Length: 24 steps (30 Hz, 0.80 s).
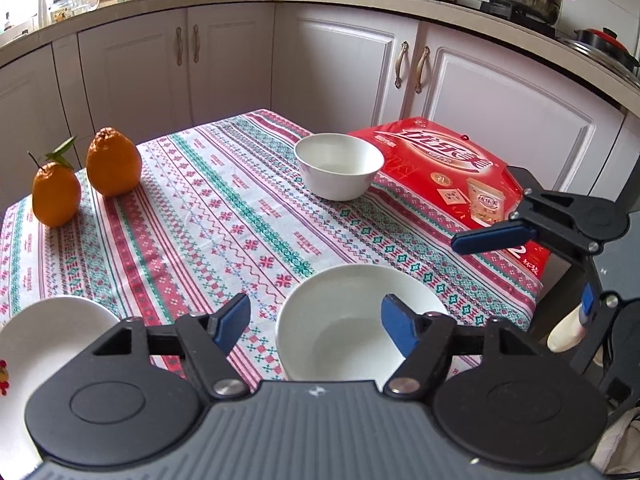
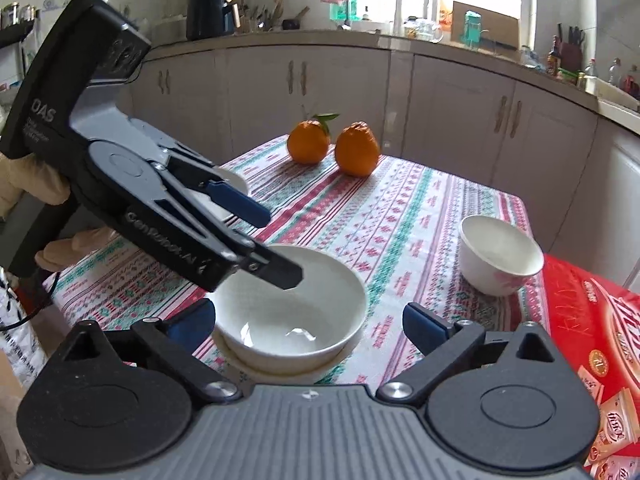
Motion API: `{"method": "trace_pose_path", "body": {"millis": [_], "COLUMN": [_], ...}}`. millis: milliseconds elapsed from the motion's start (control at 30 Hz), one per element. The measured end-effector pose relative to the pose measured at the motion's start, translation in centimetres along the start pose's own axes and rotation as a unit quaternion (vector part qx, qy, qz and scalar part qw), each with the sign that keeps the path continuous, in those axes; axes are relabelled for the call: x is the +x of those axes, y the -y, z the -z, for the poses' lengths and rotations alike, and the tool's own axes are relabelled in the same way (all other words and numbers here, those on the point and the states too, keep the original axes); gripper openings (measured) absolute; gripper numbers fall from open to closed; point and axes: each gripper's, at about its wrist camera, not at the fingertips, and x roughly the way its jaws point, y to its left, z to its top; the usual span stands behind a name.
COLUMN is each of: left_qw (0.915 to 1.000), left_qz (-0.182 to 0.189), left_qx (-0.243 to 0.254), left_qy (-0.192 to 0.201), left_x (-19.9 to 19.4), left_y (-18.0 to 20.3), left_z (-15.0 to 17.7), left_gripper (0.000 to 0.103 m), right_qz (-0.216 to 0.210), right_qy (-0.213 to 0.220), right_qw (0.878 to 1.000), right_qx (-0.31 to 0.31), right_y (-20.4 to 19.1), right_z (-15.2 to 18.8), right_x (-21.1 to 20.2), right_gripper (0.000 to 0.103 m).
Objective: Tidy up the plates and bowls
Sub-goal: 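Open the left tool and lift it out of the nested bowls, then reach the left tool into the nested white bowls and grip the rim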
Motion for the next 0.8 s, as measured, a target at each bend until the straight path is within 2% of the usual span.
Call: {"method": "trace_pose_path", "body": {"millis": [233,433,567,800], "left_qw": [0.9999,0.9995,0.9988,0.9973], "left_qz": [-0.003,0.002,0.015,0.032], "left_qx": [0.012,0.031,0.046,0.061], "left_qy": [0.001,-0.008,-0.01,-0.024], "left_x": [0.3,1.9,3.8,9.4], "left_y": [-0.2,-0.3,-0.4,-0.7], "left_z": [-1.2,-3.5,-5.9,-10.2], "left_gripper": [0.078,0.079,0.091,0.092], "right_qz": [0.001,0.018,0.051,0.102], "right_qy": [-0.016,-0.003,-0.001,-0.019], "right_qw": [1.0,1.0,0.998,0.994], "right_qx": [0.006,0.012,0.025,0.038], "right_y": [0.6,2.1,5.0,11.0], "right_z": [0.6,0.4,0.1,-0.3], "right_x": [1.1,0.6,0.5,2.8], "right_gripper": [0.102,0.103,0.103,0.103]}}
